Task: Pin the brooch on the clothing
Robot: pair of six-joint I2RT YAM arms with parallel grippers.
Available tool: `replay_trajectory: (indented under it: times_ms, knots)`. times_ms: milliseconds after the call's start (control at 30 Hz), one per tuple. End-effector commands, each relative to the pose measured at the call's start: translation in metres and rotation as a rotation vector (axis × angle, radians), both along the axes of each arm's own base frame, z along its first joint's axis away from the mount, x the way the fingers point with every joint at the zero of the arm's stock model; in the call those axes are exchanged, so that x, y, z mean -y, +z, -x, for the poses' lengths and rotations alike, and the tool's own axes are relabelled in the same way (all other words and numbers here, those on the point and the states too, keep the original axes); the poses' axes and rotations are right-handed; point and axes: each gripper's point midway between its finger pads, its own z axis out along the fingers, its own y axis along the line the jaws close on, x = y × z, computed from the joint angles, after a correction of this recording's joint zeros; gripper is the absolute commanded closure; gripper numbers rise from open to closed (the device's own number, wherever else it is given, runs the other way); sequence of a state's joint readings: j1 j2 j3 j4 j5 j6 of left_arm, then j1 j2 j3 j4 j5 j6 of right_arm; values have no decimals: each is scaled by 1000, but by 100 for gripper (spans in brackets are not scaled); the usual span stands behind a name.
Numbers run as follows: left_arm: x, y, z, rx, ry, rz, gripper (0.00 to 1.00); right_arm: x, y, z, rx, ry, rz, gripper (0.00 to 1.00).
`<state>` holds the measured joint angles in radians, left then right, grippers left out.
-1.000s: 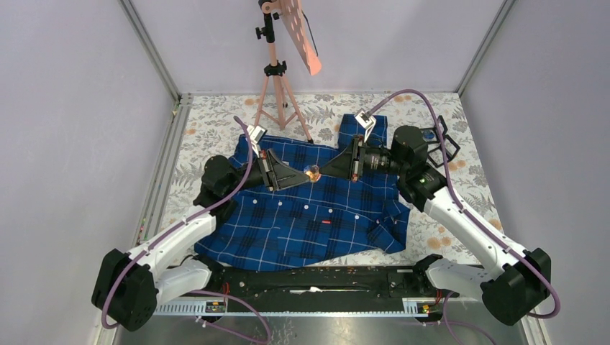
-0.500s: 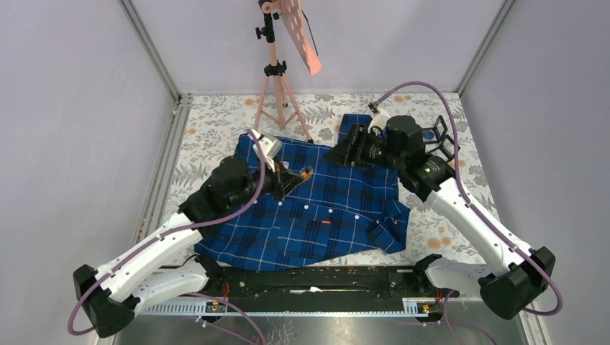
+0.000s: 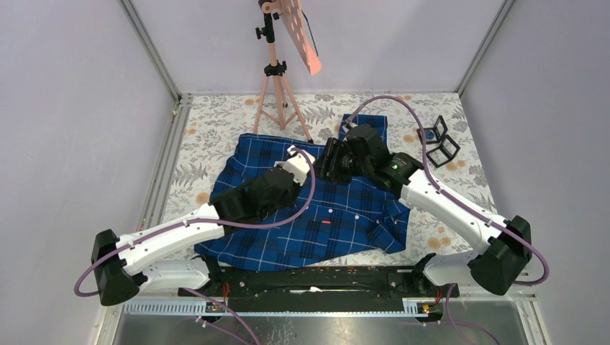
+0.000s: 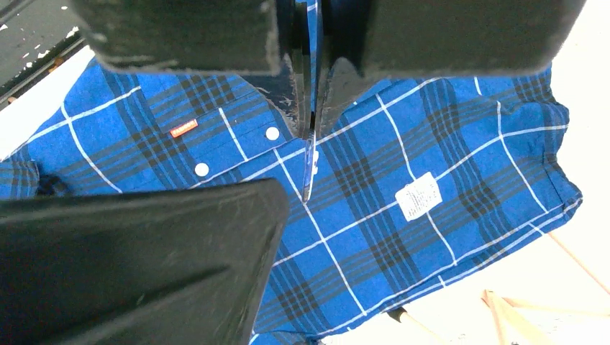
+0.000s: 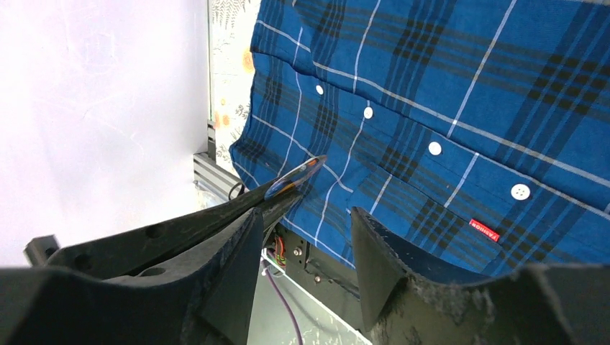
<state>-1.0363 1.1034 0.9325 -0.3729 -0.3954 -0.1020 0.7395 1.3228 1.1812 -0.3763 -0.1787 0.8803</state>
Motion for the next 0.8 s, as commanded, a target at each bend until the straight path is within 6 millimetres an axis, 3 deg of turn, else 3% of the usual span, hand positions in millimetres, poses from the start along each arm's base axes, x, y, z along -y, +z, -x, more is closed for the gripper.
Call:
replay_trajectory:
  times_ms: [0,300,567,633,767]
  knots:
    - [12,32,-6,65,21,87,100,-13,10,-6,-17,-52,-44,46]
    - [24,27,0,51,-3,98,100,-21,3,-7,-46,-52,-35,47]
    - [36,23,2,53,-20,82,100,-32,-4,-6,-66,-40,-47,68]
    - [38,20,3,54,-24,76,94,-33,-8,-6,-74,-43,-45,70]
    - [38,18,4,53,-18,82,76,-31,-14,-10,-61,-71,-51,93]
